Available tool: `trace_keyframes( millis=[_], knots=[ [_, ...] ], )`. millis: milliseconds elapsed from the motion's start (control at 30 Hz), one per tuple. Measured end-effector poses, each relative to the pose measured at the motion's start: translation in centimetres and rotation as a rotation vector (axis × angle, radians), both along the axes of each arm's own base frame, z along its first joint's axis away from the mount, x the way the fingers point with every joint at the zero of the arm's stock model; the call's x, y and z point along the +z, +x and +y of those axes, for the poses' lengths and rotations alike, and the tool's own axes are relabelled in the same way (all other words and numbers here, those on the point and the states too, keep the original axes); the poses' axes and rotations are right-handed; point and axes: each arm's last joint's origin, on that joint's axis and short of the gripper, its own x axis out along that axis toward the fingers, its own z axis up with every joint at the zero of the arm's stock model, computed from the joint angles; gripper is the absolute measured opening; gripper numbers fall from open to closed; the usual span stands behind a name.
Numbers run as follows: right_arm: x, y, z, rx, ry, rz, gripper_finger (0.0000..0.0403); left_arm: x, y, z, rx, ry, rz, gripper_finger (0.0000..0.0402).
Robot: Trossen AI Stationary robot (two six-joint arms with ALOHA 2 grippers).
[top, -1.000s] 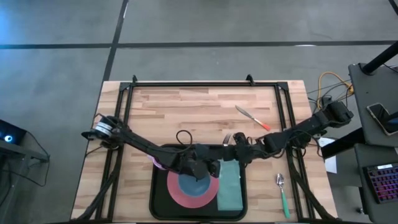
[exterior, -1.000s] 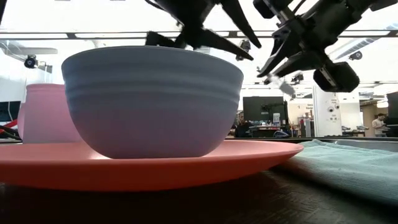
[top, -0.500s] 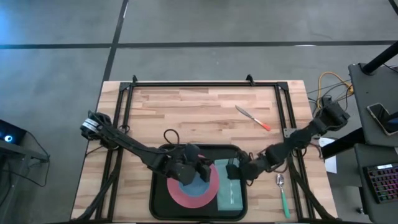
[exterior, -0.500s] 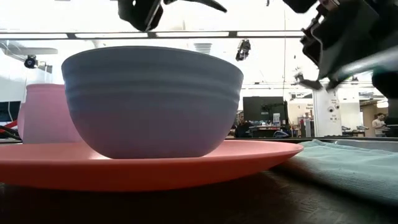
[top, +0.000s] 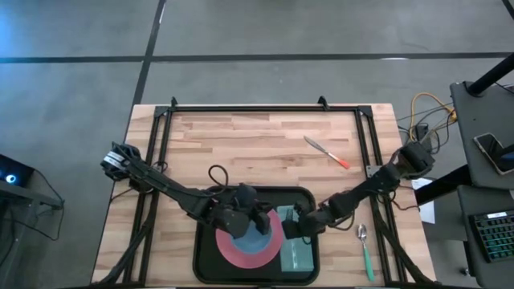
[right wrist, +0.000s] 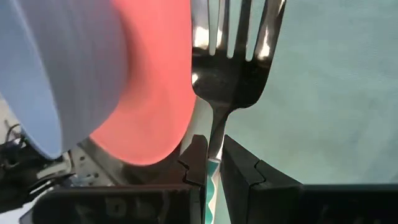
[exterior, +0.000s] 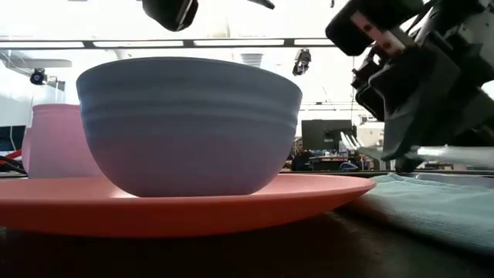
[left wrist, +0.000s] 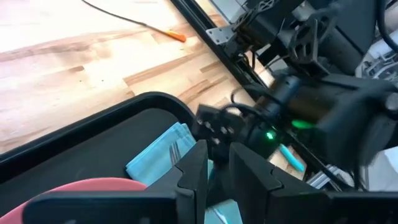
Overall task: Set up tray
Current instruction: Put the fork on top of the napkin
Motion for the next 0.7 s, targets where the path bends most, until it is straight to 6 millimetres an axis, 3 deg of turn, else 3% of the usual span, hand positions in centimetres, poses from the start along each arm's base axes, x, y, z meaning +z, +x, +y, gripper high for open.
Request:
trace_keyframes(
  millis=[267,700],
  knots=[
    [-0.3,0.4,-1.6,-0.033,-0.044,0.028,0.0022,-0.2,-0.1,0.0,-0.001,0.006,0.013,0.0049],
    [-0.2,0.5,-1.5,-0.013,-0.046,0.020,0.0026,-0.5,-0.2,0.0,-0.002,0.010,0.023,0.0049]
  ],
)
